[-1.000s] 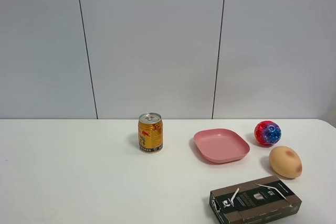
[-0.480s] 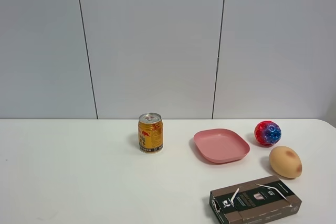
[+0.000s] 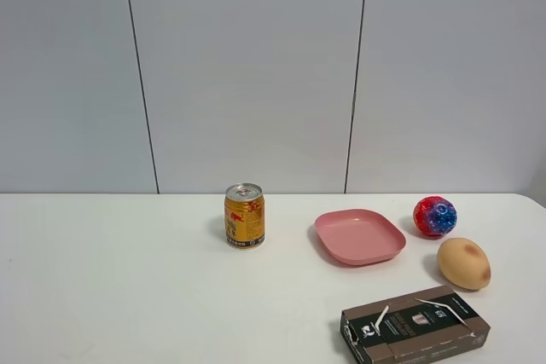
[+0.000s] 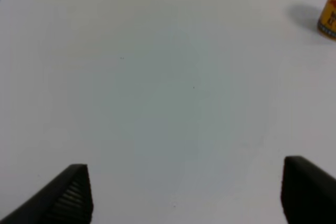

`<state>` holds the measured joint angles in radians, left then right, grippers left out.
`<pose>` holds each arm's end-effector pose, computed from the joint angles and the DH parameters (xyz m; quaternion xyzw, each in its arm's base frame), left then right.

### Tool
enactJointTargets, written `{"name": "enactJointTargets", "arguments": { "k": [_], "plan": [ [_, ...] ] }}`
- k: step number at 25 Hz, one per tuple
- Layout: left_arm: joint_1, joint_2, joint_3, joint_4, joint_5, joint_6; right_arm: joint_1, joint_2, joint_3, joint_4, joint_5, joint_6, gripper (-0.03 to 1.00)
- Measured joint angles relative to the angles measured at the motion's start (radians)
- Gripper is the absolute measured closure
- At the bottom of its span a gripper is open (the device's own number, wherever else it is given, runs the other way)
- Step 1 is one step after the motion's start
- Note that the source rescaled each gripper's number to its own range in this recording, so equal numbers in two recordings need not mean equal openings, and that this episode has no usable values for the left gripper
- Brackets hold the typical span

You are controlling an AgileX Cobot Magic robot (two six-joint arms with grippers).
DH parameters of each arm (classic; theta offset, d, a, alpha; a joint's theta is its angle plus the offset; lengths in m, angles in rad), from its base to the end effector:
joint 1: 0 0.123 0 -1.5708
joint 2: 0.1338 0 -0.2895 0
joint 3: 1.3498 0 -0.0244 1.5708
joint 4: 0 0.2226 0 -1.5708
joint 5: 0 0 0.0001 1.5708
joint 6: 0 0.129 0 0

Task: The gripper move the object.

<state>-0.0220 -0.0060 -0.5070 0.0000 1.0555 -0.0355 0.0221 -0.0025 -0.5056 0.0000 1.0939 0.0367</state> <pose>-0.0014 0.0000 0.2489 -0.0057 0.8484 -0.0152 0.5291 -0.0031 -0.0001 0.2442 0.0063 0.8597 0.0150 0.5106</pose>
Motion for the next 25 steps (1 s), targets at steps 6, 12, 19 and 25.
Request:
{"name": "enactJointTargets", "arguments": {
  "k": [6,12,19,25],
  "plan": [
    [0.000,0.000,0.000,0.000,0.000,0.000,0.000,0.000,0.015,0.000,-0.019,0.007,0.37],
    [0.000,0.000,0.000,0.000,0.000,0.000,0.000,0.000,0.015,0.000,-0.020,0.007,0.37],
    [0.000,0.000,0.000,0.000,0.000,0.000,0.000,0.000,0.015,0.000,-0.020,0.007,0.37],
    [0.000,0.000,0.000,0.000,0.000,0.001,0.000,0.000,0.015,0.000,-0.020,0.007,0.37]
  ]
}}
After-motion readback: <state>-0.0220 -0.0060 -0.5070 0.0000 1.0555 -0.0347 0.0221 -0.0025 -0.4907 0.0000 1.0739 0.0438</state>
